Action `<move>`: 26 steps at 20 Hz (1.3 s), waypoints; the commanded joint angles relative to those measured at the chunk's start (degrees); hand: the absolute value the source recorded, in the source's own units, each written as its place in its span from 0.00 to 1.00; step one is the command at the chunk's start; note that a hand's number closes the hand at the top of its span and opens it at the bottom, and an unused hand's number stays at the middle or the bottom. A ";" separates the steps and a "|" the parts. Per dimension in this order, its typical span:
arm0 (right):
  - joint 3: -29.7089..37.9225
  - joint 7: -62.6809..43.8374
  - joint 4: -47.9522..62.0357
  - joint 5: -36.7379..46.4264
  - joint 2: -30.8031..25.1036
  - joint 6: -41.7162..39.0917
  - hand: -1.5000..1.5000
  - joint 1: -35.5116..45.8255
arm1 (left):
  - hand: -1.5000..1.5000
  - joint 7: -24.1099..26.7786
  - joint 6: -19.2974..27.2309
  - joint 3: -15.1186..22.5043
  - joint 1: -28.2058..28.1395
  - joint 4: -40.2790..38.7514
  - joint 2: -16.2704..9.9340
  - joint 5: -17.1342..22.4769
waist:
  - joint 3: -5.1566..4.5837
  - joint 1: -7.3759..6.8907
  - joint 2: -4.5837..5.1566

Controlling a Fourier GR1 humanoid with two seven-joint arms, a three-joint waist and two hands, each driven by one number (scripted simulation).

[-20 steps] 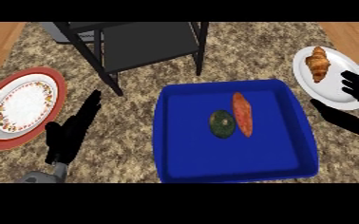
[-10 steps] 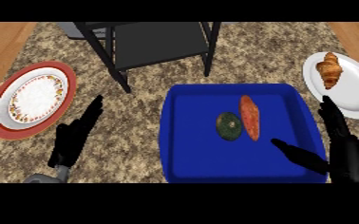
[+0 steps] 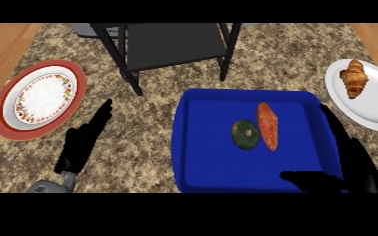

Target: Pick the squash from the tray and place it in the tiered shelf

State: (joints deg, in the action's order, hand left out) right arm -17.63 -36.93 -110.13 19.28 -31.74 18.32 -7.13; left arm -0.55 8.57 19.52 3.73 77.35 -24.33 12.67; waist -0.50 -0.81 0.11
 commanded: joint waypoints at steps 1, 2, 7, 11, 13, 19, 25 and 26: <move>-3.21 -15.30 -0.06 9.88 -6.58 -6.76 0.00 4.33 | 0.50 -1.43 0.42 0.82 1.95 0.32 1.16 -0.67 | -0.21 -0.88 0.18; -3.65 -19.07 -0.37 11.89 -7.46 -8.55 0.00 5.38 | 0.50 -1.16 0.82 0.64 1.66 -0.38 1.55 -0.74 | -0.14 -0.72 0.12; -10.72 -38.18 1.05 19.13 -0.21 -18.31 0.00 19.08 | 0.50 1.01 -0.36 1.58 1.54 -1.85 2.24 -1.84 | 0.13 -1.88 0.26; -15.33 -42.75 7.79 20.62 10.83 -23.23 0.00 26.80 | 0.50 -1.05 0.07 0.64 2.20 -1.47 3.18 -1.15 | 0.34 -1.27 0.10; -14.39 -43.82 12.64 19.54 14.61 -24.36 0.00 29.55 | 0.50 -1.47 -1.07 0.06 2.87 -0.92 1.65 -1.16 | 0.36 -1.33 0.14; -13.35 -46.64 21.11 22.07 22.55 -24.44 0.00 30.75 | 0.50 0.04 -0.70 -0.34 0.65 -0.41 1.80 -1.74 | 0.42 -0.48 -0.08; -11.53 -47.07 23.55 25.98 25.36 -26.65 0.00 30.52 | 0.50 0.79 -2.35 -2.52 -1.06 0.27 0.09 -0.73 | 0.44 0.31 -0.30; -12.36 -47.30 24.98 27.90 26.66 -26.22 0.00 30.71 | 0.50 0.98 -0.34 -0.80 -0.53 -1.33 2.48 -2.83 | 0.43 0.55 -0.21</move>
State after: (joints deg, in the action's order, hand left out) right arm -29.60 -70.96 -87.66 44.06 -8.48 -4.61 22.18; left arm -0.13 7.76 18.45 3.70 76.24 -22.45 10.89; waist -0.10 -0.66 -0.06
